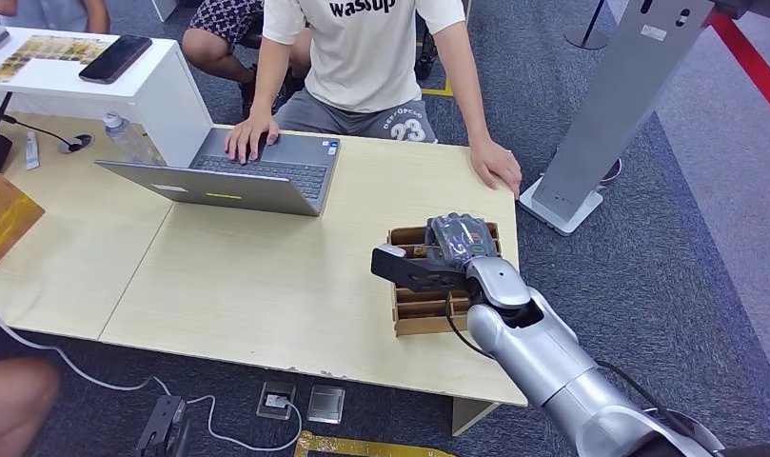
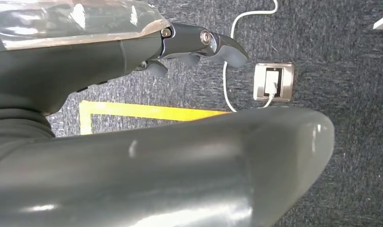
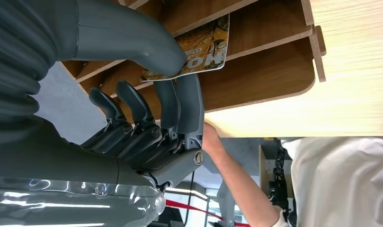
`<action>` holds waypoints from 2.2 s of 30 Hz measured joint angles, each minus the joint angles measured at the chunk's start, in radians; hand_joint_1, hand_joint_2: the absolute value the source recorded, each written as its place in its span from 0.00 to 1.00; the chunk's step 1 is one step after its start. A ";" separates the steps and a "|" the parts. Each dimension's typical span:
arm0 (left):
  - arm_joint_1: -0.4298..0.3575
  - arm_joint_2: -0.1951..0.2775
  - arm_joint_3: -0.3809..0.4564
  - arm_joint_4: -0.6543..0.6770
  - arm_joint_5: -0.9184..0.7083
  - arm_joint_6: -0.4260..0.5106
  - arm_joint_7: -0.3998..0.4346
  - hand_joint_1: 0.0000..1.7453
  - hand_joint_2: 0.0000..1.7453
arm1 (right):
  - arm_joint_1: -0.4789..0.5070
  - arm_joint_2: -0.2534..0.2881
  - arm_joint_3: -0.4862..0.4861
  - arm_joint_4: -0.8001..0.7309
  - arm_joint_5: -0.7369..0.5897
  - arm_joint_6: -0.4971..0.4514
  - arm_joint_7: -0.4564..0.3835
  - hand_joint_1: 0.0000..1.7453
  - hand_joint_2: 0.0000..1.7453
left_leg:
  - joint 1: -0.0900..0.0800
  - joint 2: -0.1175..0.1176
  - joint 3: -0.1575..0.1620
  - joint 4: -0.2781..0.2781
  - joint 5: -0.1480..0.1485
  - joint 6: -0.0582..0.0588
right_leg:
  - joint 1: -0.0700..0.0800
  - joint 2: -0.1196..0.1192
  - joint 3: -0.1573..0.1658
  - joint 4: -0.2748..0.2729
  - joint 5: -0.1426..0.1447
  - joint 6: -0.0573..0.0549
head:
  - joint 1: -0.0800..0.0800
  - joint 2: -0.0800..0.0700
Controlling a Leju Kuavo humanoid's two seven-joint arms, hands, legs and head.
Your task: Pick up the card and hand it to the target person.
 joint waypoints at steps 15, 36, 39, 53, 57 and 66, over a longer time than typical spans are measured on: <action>0.007 0.005 0.001 0.000 0.013 -0.001 -0.009 0.00 0.00 | -0.026 -0.049 -0.017 -0.113 -0.117 0.098 0.063 0.91 1.00 | 0.000 0.000 0.000 0.000 0.000 0.000 | 0.000 0.000 0.000 0.000 0.000 0.000 | 0.000 0.000; 0.019 0.014 0.002 0.000 0.024 -0.009 -0.027 0.00 0.00 | -0.053 -0.171 -0.113 -0.483 -0.130 -0.110 -0.026 0.91 1.00 | 0.000 0.000 -0.001 0.000 0.000 0.000 | 0.000 0.000 -0.001 0.000 0.000 0.000 | -0.001 0.000; 0.018 0.014 0.002 0.000 0.024 -0.010 -0.028 0.00 0.00 | -0.041 -0.171 -0.127 -0.479 -0.110 -0.179 -0.079 0.91 1.00 | 0.000 0.000 -0.001 0.000 0.000 0.000 | 0.000 0.000 -0.001 0.000 0.000 0.000 | 0.000 0.000; 0.016 0.014 0.002 0.000 0.015 -0.011 -0.034 0.00 0.75 | 0.023 -0.171 -0.165 -0.430 -0.127 -0.246 -0.138 0.23 1.00 | 0.000 0.000 -0.001 0.000 0.000 0.000 | 0.000 0.000 -0.001 0.000 0.000 0.000 | 0.000 0.000; 0.017 0.014 0.002 0.000 0.014 -0.012 -0.039 0.00 0.75 | 0.048 -0.173 -0.185 -0.432 -0.226 -0.240 -0.168 0.00 1.00 | 0.000 0.000 -0.002 0.000 0.000 0.000 | 0.000 0.000 -0.001 0.000 0.000 0.000 | 0.000 0.000; 0.025 0.016 0.003 0.000 0.016 -0.010 -0.053 0.00 0.00 | 0.121 -0.195 -0.237 -0.472 -0.673 -0.206 -0.284 0.00 1.00 | 0.000 0.000 -0.001 0.000 0.000 0.000 | 0.000 0.000 -0.001 0.000 0.000 0.000 | -0.001 0.000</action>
